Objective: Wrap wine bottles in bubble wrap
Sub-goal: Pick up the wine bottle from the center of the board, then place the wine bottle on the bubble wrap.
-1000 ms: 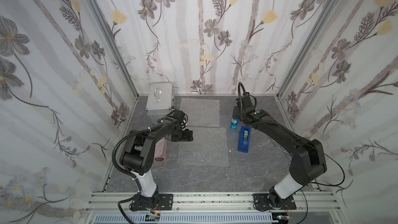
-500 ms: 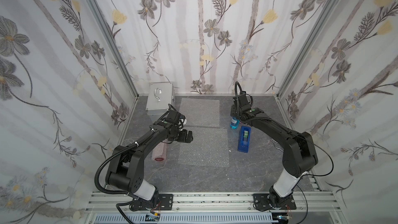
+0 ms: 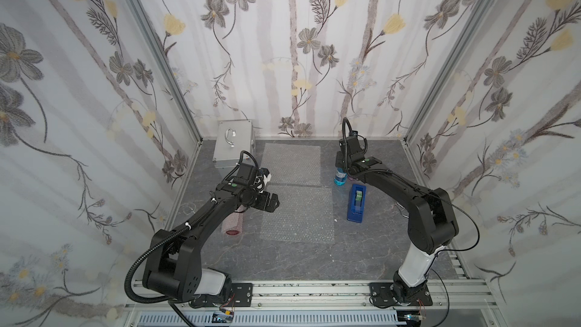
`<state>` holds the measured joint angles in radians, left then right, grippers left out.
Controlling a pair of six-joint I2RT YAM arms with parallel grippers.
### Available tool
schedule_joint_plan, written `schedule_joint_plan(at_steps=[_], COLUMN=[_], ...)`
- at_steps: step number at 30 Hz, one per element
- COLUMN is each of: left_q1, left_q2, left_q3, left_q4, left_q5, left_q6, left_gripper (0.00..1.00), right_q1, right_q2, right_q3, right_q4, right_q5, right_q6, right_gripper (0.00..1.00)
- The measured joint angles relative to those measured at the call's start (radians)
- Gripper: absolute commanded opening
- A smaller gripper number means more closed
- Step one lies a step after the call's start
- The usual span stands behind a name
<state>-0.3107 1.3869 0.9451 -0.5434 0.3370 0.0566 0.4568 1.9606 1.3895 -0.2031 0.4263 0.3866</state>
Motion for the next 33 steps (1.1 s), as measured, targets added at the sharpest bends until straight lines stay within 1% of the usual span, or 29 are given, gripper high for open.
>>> schedule_joint_plan(at_steps=[1, 6, 12, 16, 21, 25, 28, 30, 33], left_q1=[0.006, 0.037, 0.064, 0.066, 0.062, 0.047, 0.003, -0.028, -0.057], left_q2=[-0.009, -0.036, -0.059, -0.076, -0.087, -0.092, -0.075, -0.043, 0.025], left_q3=[-0.006, -0.023, -0.040, -0.051, -0.028, 0.017, 0.060, 0.090, 0.121], left_q4=[0.002, 0.010, 0.025, 0.024, 0.024, 0.055, 0.077, 0.100, 0.172], left_q5=[0.004, 0.017, 0.056, 0.085, 0.175, 0.299, 0.381, 0.426, 0.486], left_q6=[0.007, 0.030, 0.056, 0.083, 0.113, 0.164, 0.228, 0.260, 0.254], left_gripper=[1.00, 1.00, 1.00, 1.00, 1.00, 1.00, 1.00, 1.00, 1.00], right_q1=[-0.001, -0.001, 0.011, 0.029, 0.032, 0.041, 0.061, 0.076, 0.097], right_q2=[0.000, -0.019, -0.126, -0.197, -0.261, -0.282, -0.298, -0.309, -0.315], right_q3=[0.000, 0.000, 0.038, 0.092, 0.121, 0.108, 0.056, 0.011, -0.050], right_q4=[0.002, -0.028, -0.134, -0.203, -0.298, -0.354, -0.351, -0.335, -0.295], right_q5=[0.000, -0.006, -0.016, -0.068, -0.225, -0.396, -0.536, -0.609, -0.701], right_q6=[-0.006, -0.010, -0.013, -0.003, 0.063, 0.127, 0.180, 0.211, 0.250], right_gripper=[0.00, 0.00, 0.00, 0.00, 0.00, 0.00, 0.00, 0.00, 0.00])
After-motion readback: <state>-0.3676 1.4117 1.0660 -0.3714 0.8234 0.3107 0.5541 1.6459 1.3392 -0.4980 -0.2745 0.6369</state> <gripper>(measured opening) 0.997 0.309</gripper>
